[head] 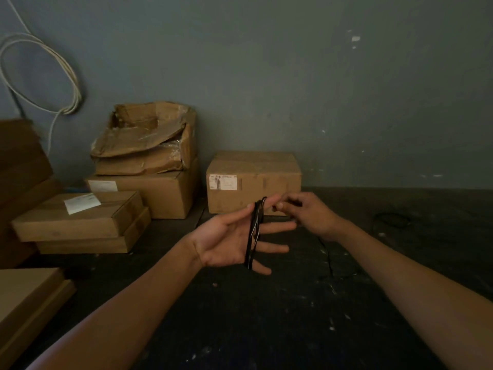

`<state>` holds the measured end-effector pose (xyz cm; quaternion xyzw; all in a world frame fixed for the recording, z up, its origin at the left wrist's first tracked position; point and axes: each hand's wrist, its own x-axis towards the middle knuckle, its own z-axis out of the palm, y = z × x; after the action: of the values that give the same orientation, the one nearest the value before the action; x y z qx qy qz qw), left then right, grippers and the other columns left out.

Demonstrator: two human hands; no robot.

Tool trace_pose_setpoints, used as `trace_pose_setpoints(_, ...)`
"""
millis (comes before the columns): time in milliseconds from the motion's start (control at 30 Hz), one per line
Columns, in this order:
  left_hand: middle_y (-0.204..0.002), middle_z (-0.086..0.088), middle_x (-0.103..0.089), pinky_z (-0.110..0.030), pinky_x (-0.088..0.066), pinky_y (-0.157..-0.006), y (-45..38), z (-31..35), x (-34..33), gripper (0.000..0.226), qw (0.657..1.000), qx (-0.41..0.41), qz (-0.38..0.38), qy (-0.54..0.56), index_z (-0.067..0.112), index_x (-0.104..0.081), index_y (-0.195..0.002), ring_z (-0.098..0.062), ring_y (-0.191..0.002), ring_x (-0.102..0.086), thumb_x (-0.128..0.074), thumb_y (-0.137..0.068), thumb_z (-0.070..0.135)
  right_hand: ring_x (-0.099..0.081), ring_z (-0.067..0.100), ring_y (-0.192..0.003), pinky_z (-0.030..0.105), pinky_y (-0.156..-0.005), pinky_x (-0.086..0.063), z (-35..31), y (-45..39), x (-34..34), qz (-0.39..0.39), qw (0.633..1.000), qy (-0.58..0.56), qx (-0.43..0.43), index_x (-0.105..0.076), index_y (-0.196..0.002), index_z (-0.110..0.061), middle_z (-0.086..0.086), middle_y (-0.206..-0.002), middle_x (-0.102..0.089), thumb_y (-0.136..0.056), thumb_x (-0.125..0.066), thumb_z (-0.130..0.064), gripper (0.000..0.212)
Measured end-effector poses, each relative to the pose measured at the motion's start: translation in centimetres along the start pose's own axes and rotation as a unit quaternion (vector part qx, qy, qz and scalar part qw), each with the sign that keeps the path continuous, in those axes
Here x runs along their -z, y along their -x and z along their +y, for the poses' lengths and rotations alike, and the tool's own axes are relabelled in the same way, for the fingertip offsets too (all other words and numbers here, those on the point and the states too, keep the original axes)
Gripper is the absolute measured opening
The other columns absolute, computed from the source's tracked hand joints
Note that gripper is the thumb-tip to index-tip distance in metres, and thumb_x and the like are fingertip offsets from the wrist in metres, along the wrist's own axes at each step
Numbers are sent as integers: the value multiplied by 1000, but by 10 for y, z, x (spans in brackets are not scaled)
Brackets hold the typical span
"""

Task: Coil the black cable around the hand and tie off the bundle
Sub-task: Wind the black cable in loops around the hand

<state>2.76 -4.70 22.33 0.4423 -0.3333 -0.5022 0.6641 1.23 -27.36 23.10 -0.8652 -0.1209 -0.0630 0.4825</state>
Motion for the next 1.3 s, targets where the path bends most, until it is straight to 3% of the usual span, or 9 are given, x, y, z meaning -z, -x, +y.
trace_pose_setpoints(100, -159, -9, -31, -78, -9, -107, -2, 6, 1, 49, 1000, -13, -4, -9, 46, -34, -147, -44, -143, -27, -34, -97, 46, -60, 16, -74, 30, -67, -48, 20, 11, -23, -17, 998, -56, -34, -67, -97, -18, 3, -86, -66, -99, -49, -18, 18)
trace_pose_setpoints(167, -159, -10, -31, -78, -9, -107, -3, 8, 2, 49, 1000, -20, -6, -8, 47, -33, -147, -44, -143, -28, -32, -98, 47, -59, 18, -73, 29, -66, -50, 32, 21, -40, -37, 994, -84, -59, -66, -103, -14, 12, -92, -67, -100, -47, -21, 21)
trace_pose_setpoints(367, -156, -9, -37, -77, -9, -109, -5, 8, 9, 46, 998, -48, 35, 25, 48, -38, -144, -45, -142, -30, -32, -98, 48, -62, 20, -70, 39, -70, -49, 42, 51, -91, -75, 961, -228, -139, -67, -104, -14, 8, -81, -68, -100, -50, -27, 21)
trace_pose_setpoints(600, -154, -10, -41, -78, -22, -104, -9, 5, 19, 47, 987, -96, 113, 54, 49, -40, -143, -46, -138, -37, -35, -96, 50, -63, 17, -64, 30, -61, -50, 18, 61, -104, -81, 957, -241, -137, -65, -104, -12, 7, -77, -67, -102, -46, -24, 23)
trace_pose_setpoints(833, -155, -9, -39, -76, -28, -98, -10, 2, 27, 46, 968, -134, 201, 60, 50, -39, -143, -47, -138, -34, -34, -97, 51, -63, 14, -58, 25, -54, -49, 1, 61, -103, -64, 979, -147, -127, -64, -103, -19, 3, -75, -66, -102, -46, -25, 19)
trace_pose_setpoints(1000, -156, -9, -34, -78, -16, -103, -11, -4, 35, 44, 950, -161, 258, 73, 50, -44, -139, -48, -142, -23, -35, -96, 51, -62, 9, -57, 22, -55, -51, -18, 62, -91, -91, 990, 29, -107, -60, -113, -22, -1, -75, -64, -100, -49, -30, 18)
trace_pose_setpoints(1200, -158, -7, -30, -76, -11, -109, -8, -19, 50, 40, 945, -134, 295, 47, 51, -49, -136, -46, -145, -17, -36, -98, 50, -58, 3, -61, 20, -54, -43, -43, 56, -67, -81, 980, 177, -30, -65, -102, -25, -7, -74, -61, -96, -55, -34, 14)
trace_pose_setpoints(1300, -157, -8, -32, -73, -12, -111, -7, -27, 49, 40, 956, -98, 276, 29, 50, -50, -136, -43, -142, -29, -38, -98, 49, -57, 4, -59, 21, -55, -43, -55, 44, -49, -77, 975, 210, -7, -62, -87, -31, -7, -72, -61, -94, -58, -34, 9)
